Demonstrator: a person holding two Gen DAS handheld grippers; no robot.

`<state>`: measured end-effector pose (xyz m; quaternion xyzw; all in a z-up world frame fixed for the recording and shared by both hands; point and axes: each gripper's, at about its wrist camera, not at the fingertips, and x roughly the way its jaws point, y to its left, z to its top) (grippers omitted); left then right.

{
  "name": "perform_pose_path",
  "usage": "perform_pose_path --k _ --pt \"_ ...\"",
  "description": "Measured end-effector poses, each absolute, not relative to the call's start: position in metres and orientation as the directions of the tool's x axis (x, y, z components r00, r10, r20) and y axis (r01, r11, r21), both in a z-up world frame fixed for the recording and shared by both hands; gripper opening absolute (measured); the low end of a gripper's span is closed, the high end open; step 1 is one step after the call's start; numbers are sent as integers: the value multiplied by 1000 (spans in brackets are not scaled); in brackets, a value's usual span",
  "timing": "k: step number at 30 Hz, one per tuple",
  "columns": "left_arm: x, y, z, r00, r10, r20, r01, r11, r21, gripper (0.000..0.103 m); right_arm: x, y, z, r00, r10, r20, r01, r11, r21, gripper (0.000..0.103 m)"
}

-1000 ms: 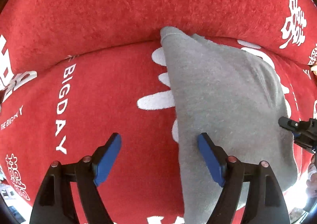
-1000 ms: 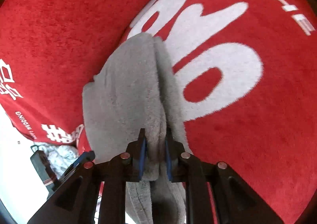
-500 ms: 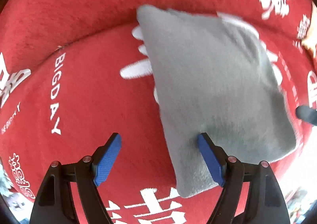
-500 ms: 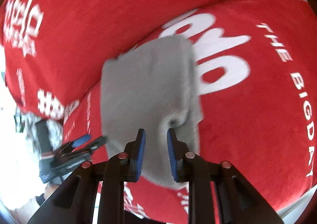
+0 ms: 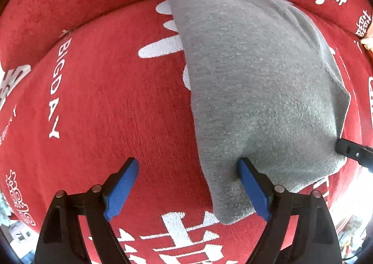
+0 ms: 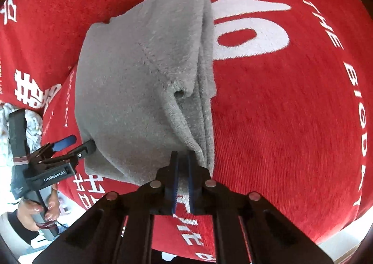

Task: Fold small clothes

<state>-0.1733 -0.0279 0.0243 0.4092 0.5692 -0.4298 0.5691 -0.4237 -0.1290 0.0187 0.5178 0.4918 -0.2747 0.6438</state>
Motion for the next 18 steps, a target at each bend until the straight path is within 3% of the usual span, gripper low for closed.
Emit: perform_pose_path --k 8,10,18 --pt "-173 -34 32 -17 2 -1000 957 290 -15 88 -437 -126 24 347 159 -924 882 278 379 6" --pt "-172 -37 37 -11 0 -1000 955 295 -10 88 -440 -127 24 330 158 -931 892 269 362 17" --pt "-152 -45 51 6 -15 -1000 943 333 1 88 -454 -143 38 362 115 -925 907 185 377 17"
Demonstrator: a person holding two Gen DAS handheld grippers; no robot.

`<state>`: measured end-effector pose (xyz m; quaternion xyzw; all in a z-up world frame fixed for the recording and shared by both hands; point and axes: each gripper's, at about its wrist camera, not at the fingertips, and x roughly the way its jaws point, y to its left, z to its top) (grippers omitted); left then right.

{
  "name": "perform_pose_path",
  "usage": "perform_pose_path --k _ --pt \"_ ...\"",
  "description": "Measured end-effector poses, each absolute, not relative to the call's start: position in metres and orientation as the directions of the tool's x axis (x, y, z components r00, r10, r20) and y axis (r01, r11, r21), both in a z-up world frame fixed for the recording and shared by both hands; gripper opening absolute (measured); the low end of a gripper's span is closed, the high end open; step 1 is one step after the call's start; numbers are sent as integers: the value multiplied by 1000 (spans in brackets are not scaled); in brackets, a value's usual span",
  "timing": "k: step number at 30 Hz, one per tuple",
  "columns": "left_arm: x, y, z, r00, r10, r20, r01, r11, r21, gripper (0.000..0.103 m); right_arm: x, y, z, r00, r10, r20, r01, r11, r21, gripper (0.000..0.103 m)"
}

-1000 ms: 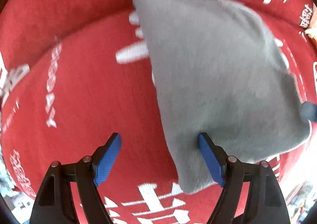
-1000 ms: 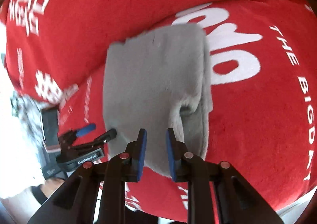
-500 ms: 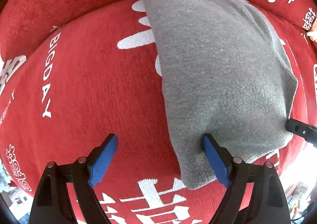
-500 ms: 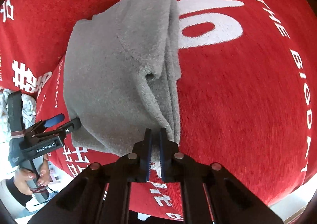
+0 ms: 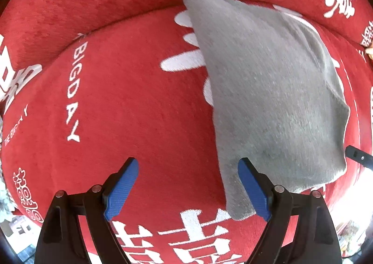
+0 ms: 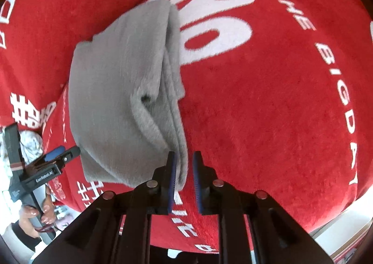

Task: Fold small clothes

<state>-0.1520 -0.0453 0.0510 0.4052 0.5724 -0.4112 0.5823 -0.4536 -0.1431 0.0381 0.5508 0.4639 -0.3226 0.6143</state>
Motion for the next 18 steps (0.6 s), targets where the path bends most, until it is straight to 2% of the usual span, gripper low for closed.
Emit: perform_pose_path --k 8,13,18 --pt "-139 -48 60 17 -40 -999 928 372 1 88 -451 -167 51 379 59 -924 909 166 383 21" --pt "-130 -43 56 -5 -34 -999 918 397 -18 88 -444 -175 53 396 52 -917 904 157 399 36" --pt "-123 -42 55 -11 -59 -998 907 420 -35 88 -436 -176 53 403 58 -913 898 167 407 36"
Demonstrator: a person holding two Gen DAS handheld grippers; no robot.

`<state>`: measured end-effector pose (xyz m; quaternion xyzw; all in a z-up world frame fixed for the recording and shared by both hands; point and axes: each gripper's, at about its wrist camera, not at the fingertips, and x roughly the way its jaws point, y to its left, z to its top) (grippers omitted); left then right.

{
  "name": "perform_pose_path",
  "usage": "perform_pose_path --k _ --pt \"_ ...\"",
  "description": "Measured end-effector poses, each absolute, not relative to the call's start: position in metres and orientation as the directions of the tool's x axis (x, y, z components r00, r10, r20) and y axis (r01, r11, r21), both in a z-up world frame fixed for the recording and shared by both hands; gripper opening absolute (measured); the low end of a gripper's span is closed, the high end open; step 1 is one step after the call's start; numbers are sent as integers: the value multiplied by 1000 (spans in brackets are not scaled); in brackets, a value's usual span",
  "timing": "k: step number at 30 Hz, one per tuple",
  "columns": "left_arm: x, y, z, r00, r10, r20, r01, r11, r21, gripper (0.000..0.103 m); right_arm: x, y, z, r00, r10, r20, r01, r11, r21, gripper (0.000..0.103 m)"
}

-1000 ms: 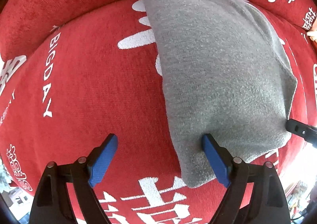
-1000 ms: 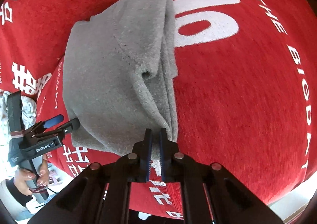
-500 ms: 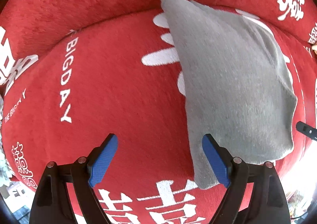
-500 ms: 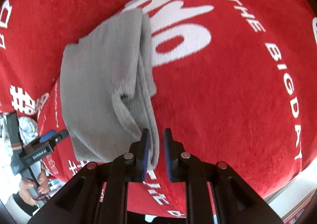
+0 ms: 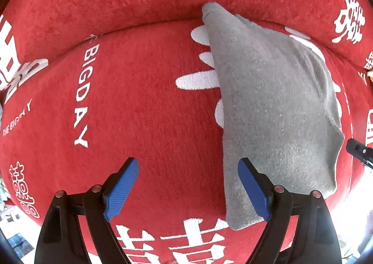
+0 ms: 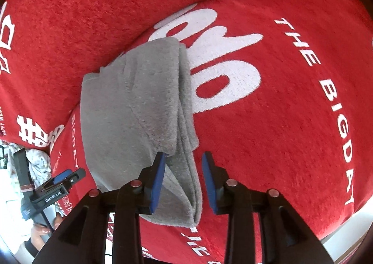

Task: Fold small clothes

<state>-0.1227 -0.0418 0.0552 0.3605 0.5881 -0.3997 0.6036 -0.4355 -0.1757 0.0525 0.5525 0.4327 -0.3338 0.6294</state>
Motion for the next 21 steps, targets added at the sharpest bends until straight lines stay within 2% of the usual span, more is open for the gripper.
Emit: perform_pose_path --k 1,2,4,9,21 --pt "-122 -41 56 -10 -64 -998 905 424 -36 101 -435 -175 52 405 61 -912 897 166 409 38" --pt "-121 -41 57 -4 -67 -998 903 429 -32 103 -434 -175 51 408 65 -910 896 163 414 41" --pt "-121 -42 60 6 -77 -997 902 432 -28 103 -434 -175 50 417 69 -906 893 157 422 53" --pt "-118 -47 60 -4 -75 -997 899 436 -36 103 -434 -177 48 423 81 -902 889 153 431 63" --pt "-112 -64 42 -2 -49 -999 882 471 -25 103 -430 -202 33 445 128 -886 879 128 459 63"
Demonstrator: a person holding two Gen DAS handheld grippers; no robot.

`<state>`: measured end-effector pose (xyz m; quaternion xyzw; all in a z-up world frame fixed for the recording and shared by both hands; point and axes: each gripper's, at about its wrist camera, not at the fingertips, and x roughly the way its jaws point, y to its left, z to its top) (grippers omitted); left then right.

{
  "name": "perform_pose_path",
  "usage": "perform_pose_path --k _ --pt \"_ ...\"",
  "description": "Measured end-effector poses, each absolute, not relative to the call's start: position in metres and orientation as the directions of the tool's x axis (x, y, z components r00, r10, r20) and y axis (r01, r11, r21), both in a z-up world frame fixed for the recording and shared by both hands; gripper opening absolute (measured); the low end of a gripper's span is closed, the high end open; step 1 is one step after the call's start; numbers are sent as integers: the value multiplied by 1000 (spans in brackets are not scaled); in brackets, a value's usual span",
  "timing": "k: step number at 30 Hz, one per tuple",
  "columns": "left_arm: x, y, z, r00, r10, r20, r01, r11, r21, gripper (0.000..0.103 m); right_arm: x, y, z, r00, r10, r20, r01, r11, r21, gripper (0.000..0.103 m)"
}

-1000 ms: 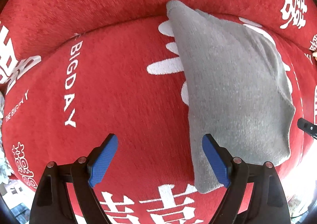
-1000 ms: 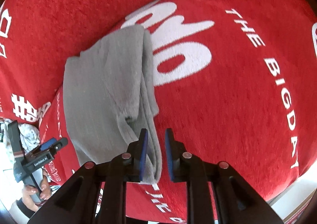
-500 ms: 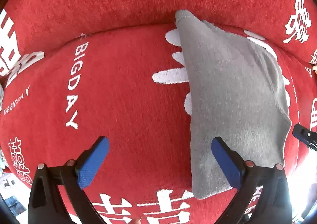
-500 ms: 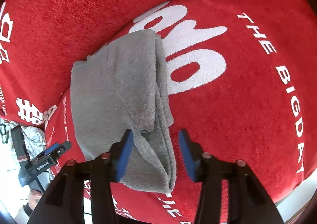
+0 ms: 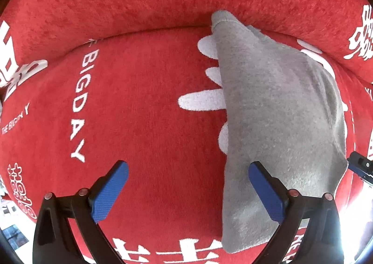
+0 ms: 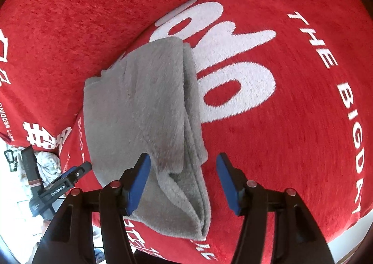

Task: Fold small clothes

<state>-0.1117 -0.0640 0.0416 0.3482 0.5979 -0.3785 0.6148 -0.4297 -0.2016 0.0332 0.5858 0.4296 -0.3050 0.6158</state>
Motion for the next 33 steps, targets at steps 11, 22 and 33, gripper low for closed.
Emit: perform_pose_path --k 11,22,33 --pt "-114 -70 40 7 -52 -999 878 478 -19 103 -430 -215 23 463 139 -875 873 101 478 63" --pt "-100 -76 55 -108 -168 -980 851 494 -178 103 -433 -223 17 488 156 -859 857 102 505 63" --pt "-101 -107 -1 -342 -180 -922 792 472 -386 103 -427 -241 -21 651 282 -705 720 68 691 68"
